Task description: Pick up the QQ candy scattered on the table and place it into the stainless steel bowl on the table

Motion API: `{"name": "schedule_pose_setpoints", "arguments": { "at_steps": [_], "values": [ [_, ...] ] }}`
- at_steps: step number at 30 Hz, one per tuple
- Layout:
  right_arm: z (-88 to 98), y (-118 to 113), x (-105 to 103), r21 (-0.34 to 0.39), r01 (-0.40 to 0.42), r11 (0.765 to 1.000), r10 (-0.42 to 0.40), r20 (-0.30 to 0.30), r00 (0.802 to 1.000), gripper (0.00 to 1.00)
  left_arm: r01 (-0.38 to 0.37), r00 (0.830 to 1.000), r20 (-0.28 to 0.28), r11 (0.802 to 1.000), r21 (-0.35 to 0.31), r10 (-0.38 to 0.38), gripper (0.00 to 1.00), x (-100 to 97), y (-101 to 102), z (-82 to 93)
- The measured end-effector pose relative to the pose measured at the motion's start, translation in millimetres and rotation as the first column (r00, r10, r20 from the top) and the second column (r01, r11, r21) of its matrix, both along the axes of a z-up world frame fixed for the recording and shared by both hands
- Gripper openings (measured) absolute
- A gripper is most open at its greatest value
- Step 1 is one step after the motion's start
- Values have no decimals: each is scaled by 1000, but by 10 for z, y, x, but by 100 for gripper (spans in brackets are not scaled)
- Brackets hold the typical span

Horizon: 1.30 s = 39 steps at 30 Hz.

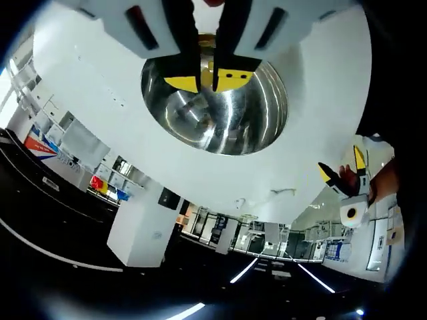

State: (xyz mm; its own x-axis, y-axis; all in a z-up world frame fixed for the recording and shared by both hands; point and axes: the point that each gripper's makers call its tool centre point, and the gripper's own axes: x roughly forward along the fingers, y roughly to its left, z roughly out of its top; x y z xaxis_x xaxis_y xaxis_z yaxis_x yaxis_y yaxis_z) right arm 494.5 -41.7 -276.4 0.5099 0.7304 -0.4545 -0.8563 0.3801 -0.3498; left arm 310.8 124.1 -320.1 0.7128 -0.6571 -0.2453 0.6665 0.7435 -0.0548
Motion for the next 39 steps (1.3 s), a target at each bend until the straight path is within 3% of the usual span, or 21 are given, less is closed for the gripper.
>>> {"name": "schedule_pose_setpoints", "arguments": {
  "at_steps": [4,6,12,18,23,27,33,39],
  "values": [
    [-92,70,12,-70,-21,997,21,-11,1000,11,-16,1000,-2,1000,-1,16,55,-3,63,-11],
    [-100,96,3,-75,-26,997,25,-10,1000,19,-17,1000,-2,1000,-4,17,55,-7,73,-12],
    [-116,126,-82,-87,-37,996,36,-10,999,20,-22,1000,-2,1000,-5,22,55,-16,70,-14],
    [49,30,-134,-69,-25,997,26,21,999,20,-17,1000,7,1000,-5,17,55,-10,66,25],
    [290,-90,-290,40,-15,999,14,41,999,19,-17,1000,18,1000,-4,17,55,-31,41,73],
    [354,-285,-458,170,35,985,-40,31,999,19,-20,1000,22,1000,1,20,55,-46,42,83],
    [144,-562,-783,333,122,935,-111,-52,992,18,-19,999,31,1000,8,19,55,-65,13,123],
    [-212,-691,-1092,417,170,893,-125,-132,983,18,-21,999,37,1000,11,20,60,-63,-38,132]
  ]
}}
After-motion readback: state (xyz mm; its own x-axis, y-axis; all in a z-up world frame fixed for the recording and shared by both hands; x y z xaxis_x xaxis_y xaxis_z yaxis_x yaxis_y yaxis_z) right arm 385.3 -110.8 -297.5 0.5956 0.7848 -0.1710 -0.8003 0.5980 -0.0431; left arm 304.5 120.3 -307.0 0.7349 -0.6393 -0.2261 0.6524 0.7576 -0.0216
